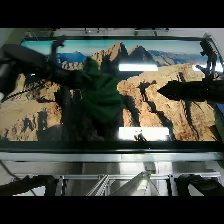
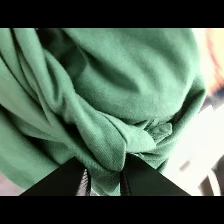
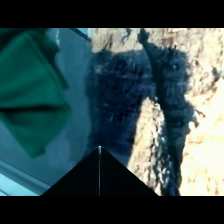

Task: Fold the shirts.

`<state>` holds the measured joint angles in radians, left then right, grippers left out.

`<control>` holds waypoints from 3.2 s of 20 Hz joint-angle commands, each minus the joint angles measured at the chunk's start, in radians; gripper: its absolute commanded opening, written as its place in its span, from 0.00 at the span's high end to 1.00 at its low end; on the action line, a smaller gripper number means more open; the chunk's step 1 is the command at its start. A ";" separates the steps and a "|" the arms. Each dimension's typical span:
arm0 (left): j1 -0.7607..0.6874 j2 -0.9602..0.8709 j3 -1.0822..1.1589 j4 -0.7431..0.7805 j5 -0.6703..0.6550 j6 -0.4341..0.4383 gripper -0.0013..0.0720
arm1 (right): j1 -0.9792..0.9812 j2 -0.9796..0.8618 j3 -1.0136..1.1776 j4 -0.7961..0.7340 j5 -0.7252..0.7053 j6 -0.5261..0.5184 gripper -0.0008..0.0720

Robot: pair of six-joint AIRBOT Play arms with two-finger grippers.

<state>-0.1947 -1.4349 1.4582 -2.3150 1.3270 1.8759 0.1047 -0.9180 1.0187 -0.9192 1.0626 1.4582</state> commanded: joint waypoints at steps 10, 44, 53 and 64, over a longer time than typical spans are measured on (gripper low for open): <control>-0.283 -0.391 0.156 -0.040 0.020 0.042 0.01 | 0.001 -0.001 0.000 0.000 0.000 0.000 0.96; -0.252 -0.007 -0.087 -0.114 0.059 -0.019 0.95 | -0.149 -0.180 0.082 0.384 0.126 -0.470 0.96; 0.149 0.666 0.261 -0.101 -0.005 -0.006 0.95 | -0.404 0.544 0.116 0.382 -0.008 -0.547 0.96; 0.296 0.183 -0.214 -0.095 -0.157 0.119 0.59 | -0.290 -0.217 -0.032 0.498 -0.139 -0.624 0.44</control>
<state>0.0956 -1.0828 1.3403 -2.3985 1.2484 1.9659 -0.2142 -0.8982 1.0069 -0.4458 0.9844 0.8509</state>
